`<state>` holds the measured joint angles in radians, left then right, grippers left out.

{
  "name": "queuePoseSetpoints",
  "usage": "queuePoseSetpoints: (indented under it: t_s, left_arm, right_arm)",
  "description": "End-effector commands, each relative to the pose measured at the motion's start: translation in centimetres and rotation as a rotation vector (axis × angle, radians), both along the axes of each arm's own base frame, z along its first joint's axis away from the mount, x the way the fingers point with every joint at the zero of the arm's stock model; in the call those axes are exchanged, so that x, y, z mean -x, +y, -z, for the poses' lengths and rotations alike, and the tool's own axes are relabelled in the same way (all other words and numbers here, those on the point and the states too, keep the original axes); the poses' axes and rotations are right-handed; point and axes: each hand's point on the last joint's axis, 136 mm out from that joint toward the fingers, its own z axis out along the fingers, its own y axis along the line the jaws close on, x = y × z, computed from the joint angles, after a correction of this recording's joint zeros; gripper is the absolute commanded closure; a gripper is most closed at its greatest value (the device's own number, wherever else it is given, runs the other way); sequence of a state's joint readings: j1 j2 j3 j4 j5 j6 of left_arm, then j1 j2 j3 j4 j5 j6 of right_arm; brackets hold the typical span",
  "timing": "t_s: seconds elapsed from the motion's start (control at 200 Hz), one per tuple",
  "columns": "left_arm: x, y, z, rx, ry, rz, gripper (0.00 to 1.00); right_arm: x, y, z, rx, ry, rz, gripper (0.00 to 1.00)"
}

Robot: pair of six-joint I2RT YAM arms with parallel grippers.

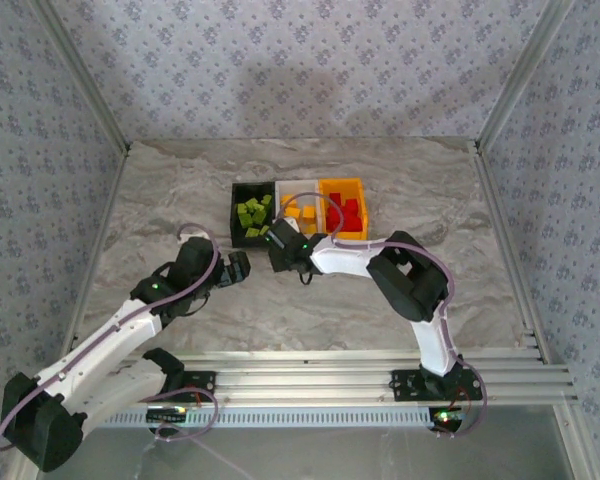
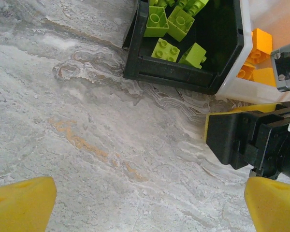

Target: Sort the legos into containers by color

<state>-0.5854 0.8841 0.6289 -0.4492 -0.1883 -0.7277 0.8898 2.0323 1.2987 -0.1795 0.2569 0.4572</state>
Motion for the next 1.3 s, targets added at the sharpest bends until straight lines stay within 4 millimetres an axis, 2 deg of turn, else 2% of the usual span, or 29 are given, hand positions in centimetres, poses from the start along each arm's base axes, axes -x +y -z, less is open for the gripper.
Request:
queuePoseSetpoints:
  t_s: [0.0, 0.125, 0.19, 0.2, 0.225, 0.315, 0.37, 0.41, 0.55, 0.78, 0.855, 0.899, 0.959, 1.024, 1.169, 1.294]
  left_arm:
    - [0.1, 0.7, 0.0, -0.008, -0.001, -0.029, 0.0]
    - [0.2, 1.0, 0.6, -0.019, 0.008, -0.036, 0.0]
    - [0.4, 1.1, 1.0, -0.021, 0.013, -0.036, 0.0]
    - [0.4, 1.1, 1.0, -0.021, 0.015, -0.037, 0.0]
    - [0.5, 1.2, 1.2, -0.023, 0.018, -0.037, 0.0]
    - [0.7, 1.2, 1.6, -0.021, 0.025, -0.036, 0.0]
    - [0.8, 1.2, 1.8, -0.021, 0.029, -0.034, 0.0]
    - [0.9, 1.2, 1.9, -0.02, 0.029, -0.033, 0.0]
    - [1.1, 1.4, 1.9, -0.017, 0.025, -0.034, 0.0]
    - [1.1, 1.6, 1.6, -0.012, 0.012, -0.038, 0.0]
    - [1.0, 1.6, 1.4, -0.011, 0.009, -0.039, 0.0]
    - [1.0, 1.6, 1.4, -0.013, 0.008, -0.036, 0.0]
    - [0.9, 1.6, 1.3, -0.016, 0.005, -0.038, 0.0]
    - [0.8, 1.6, 1.0, -0.016, -0.003, -0.037, 0.0]
    - [0.6, 1.6, 0.3, -0.018, -0.023, -0.036, 0.0]
    - [0.2, 1.5, -0.5, -0.019, -0.051, -0.029, 0.0]
  right_arm:
    - [1.7, 0.7, -0.7, -0.022, 0.017, -0.036, 0.57]
    - [2.9, 1.1, -3.8, -0.102, -0.015, -0.057, 0.63]
    - [3.1, 1.2, -6.7, -0.157, -0.052, -0.057, 0.63]
    - [3.5, 0.7, -6.3, -0.147, -0.044, -0.057, 0.63]
    - [3.6, 0.4, -6.9, -0.155, -0.055, -0.055, 0.63]
    - [2.9, -0.5, -10.2, -0.179, -0.113, -0.033, 0.63]
    - [2.2, -1.5, -11.0, -0.165, -0.13, -0.007, 0.63]
    - [0.9, -1.7, -12.5, -0.174, -0.148, 0.019, 0.63]
    - [-2.4, -3.0, -12.4, -0.166, -0.127, 0.089, 0.63]
    - [-7.0, -3.6, -10.8, -0.114, -0.098, 0.151, 0.61]
    - [-8.0, -3.4, -10.4, -0.107, -0.094, 0.154, 0.56]
    - [-8.4, -3.2, -10.4, -0.108, -0.097, 0.155, 0.49]
    - [-9.1, -3.1, -11.1, -0.122, -0.115, 0.155, 0.38]
    - [-9.4, -2.8, -12.4, -0.142, -0.149, 0.148, 0.31]
    - [-9.1, -3.3, -16.4, -0.188, -0.241, 0.143, 0.24]
    - [-7.0, -5.0, -19.0, -0.257, -0.303, 0.154, 0.21]
